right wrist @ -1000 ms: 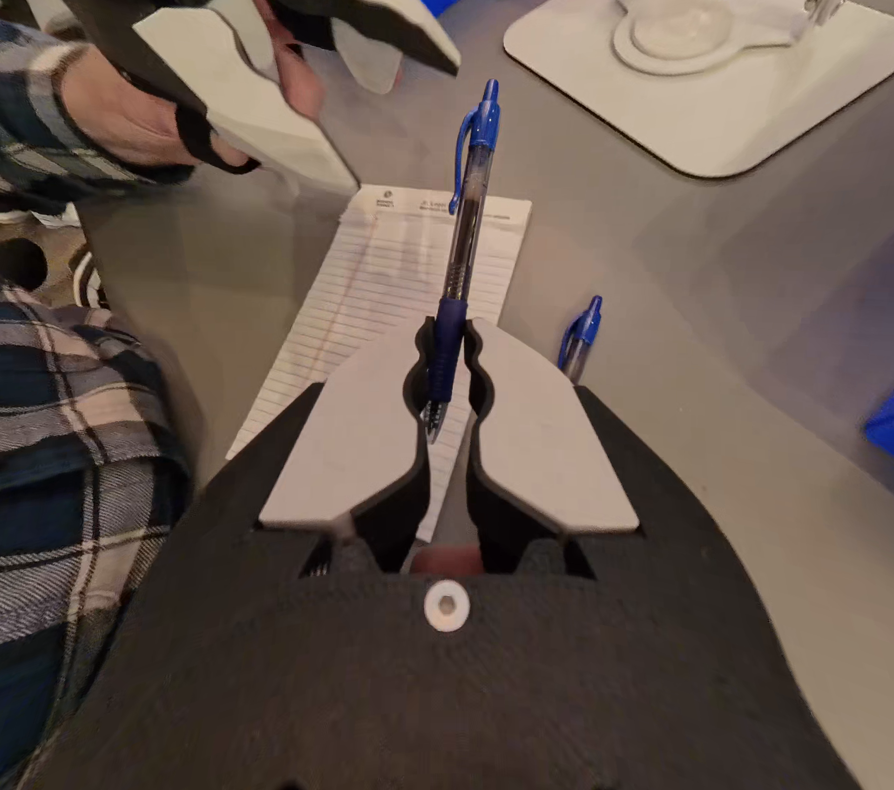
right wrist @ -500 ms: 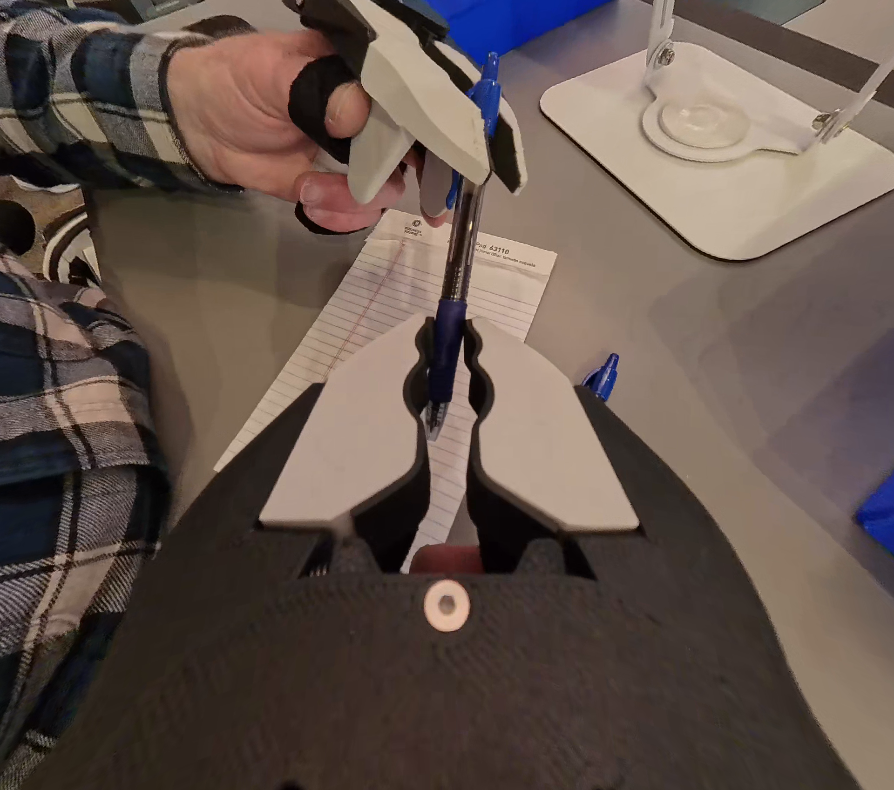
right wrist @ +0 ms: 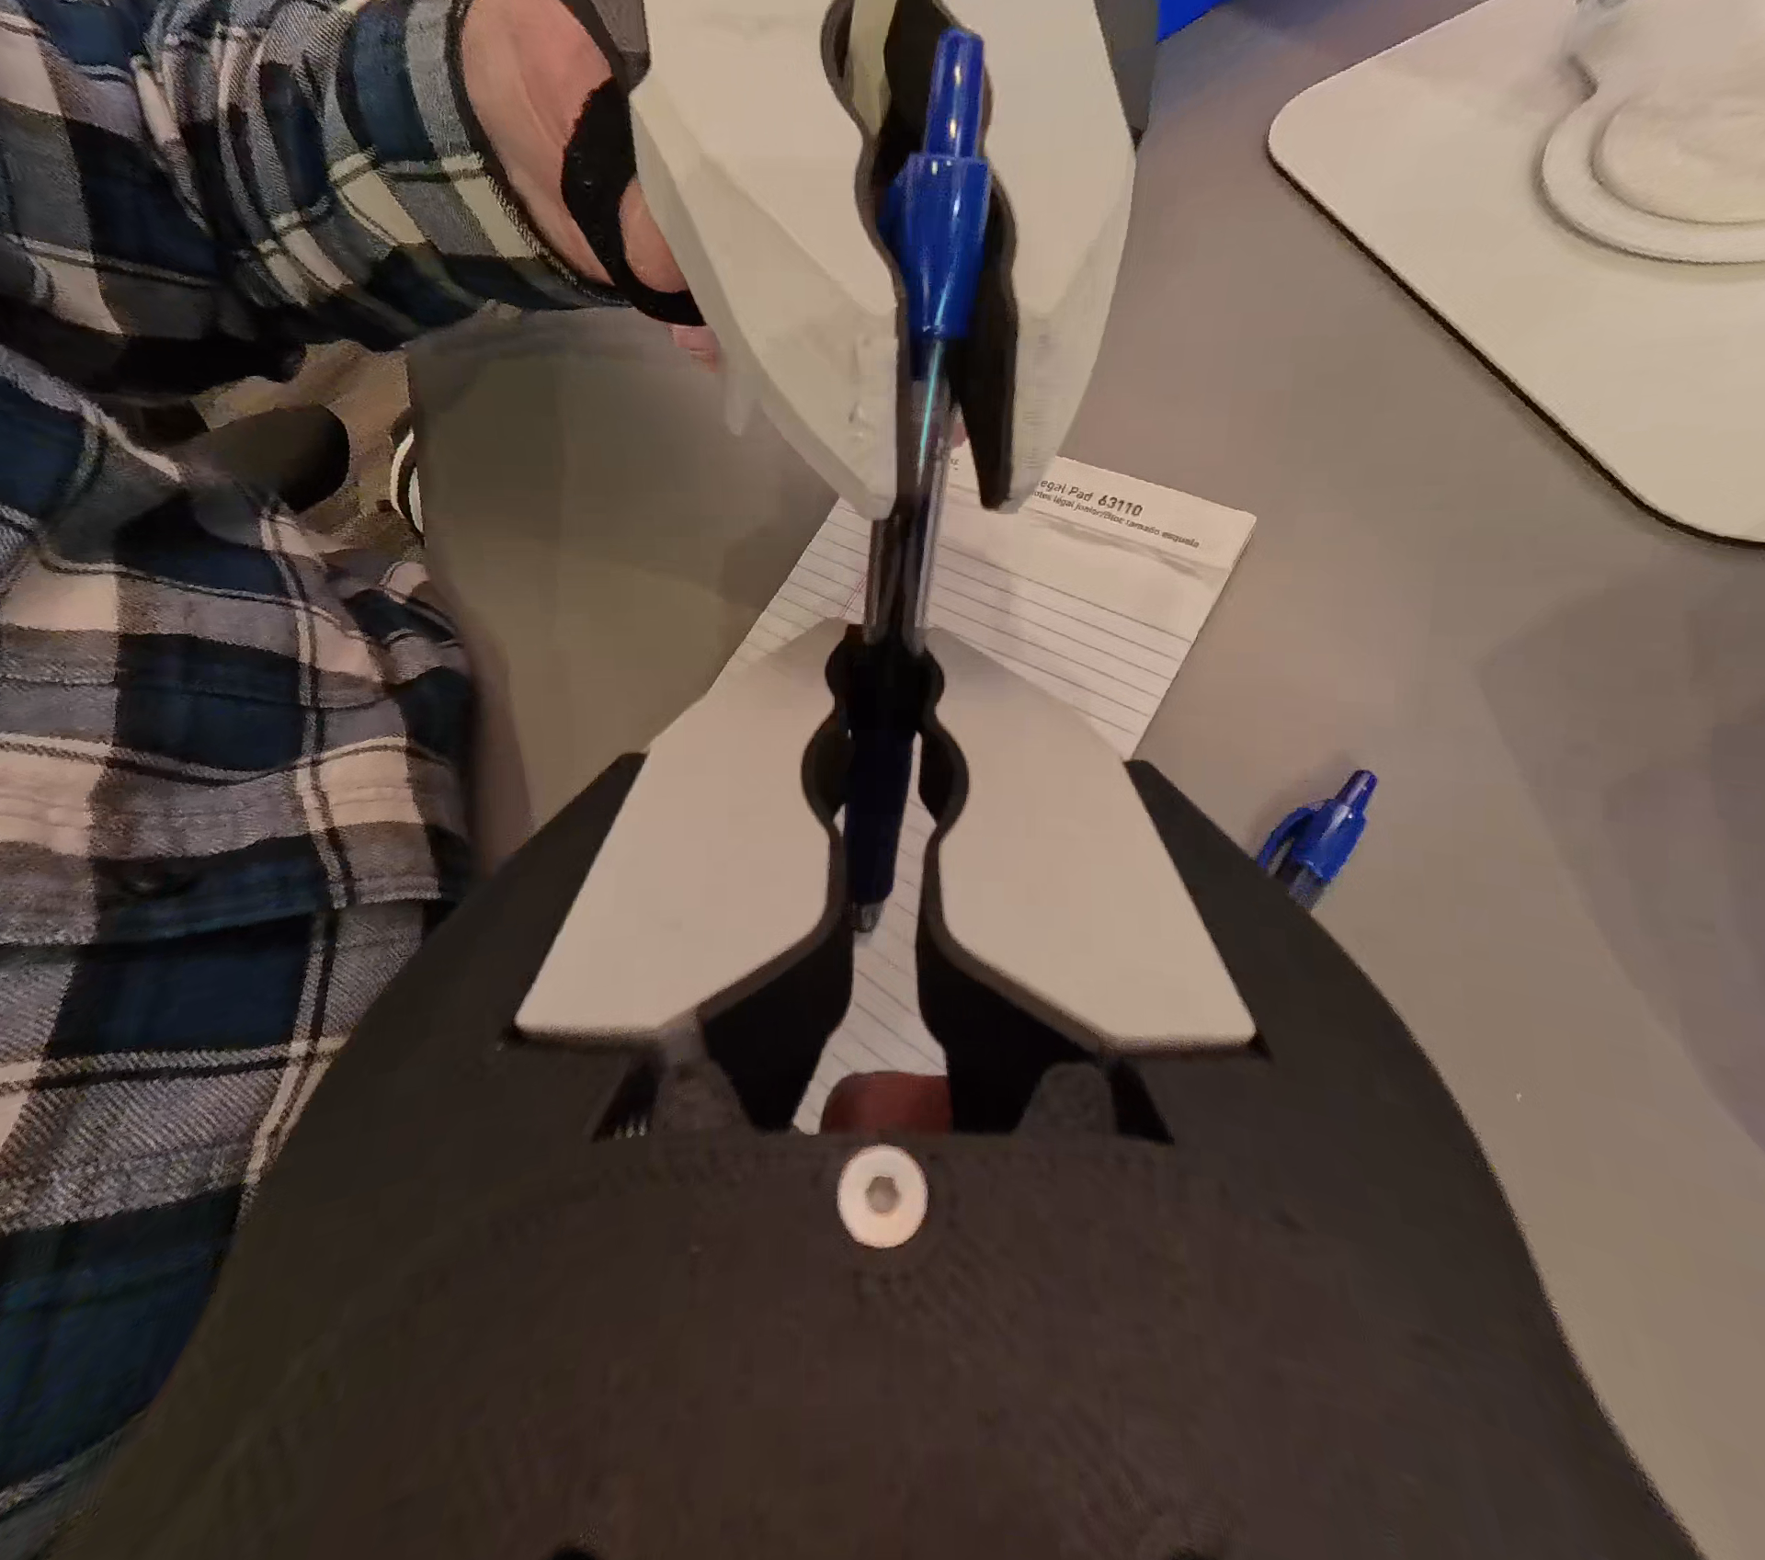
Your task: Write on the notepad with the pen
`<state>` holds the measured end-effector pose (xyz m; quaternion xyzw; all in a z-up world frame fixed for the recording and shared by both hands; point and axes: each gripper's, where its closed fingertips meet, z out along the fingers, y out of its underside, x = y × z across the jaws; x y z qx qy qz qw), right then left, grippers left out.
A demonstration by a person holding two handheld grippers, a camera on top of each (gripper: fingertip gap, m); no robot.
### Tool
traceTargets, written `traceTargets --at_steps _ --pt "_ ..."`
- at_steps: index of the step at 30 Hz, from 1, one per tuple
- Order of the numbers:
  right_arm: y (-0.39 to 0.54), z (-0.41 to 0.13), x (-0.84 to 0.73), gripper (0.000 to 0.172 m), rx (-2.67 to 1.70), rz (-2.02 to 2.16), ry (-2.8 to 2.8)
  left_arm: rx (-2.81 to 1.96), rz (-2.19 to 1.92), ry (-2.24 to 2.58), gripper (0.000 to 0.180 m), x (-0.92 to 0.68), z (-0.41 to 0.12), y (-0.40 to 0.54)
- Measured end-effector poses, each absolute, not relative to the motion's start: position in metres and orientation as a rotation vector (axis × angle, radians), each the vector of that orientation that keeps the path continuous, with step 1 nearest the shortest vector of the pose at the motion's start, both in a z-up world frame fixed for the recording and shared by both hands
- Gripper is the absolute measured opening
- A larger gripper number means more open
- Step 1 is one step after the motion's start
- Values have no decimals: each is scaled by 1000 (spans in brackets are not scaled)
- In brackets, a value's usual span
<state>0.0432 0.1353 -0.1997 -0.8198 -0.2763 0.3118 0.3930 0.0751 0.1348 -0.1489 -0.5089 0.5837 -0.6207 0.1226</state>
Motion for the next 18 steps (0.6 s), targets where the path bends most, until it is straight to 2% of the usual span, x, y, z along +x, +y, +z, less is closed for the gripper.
traceTargets --at_steps 2,5,8,11,15,17,18 --pt "141 -193 44 8 -2043 810 -653 -1443 -1802 1671 10 77 -142 138" --pt "149 -175 51 8 -1938 852 -541 -1410 -1886 1570 25 76 -130 145" --pt "151 -169 53 8 -1887 841 -524 -1392 -1900 1571 29 80 -132 139" --pt "152 -170 49 8 -1875 817 -528 -1381 -1870 1585 11 88 -136 132" --pt "150 -172 47 9 -1872 814 -535 -1373 -1923 1552 10 90 -137 131" --pt "146 -174 53 38 -1890 824 -546 -1370 -1904 1558 10 89 -137 133" --pt "143 -172 57 44 -1882 832 -561 -1362 -1908 1568 10 88 -135 134"
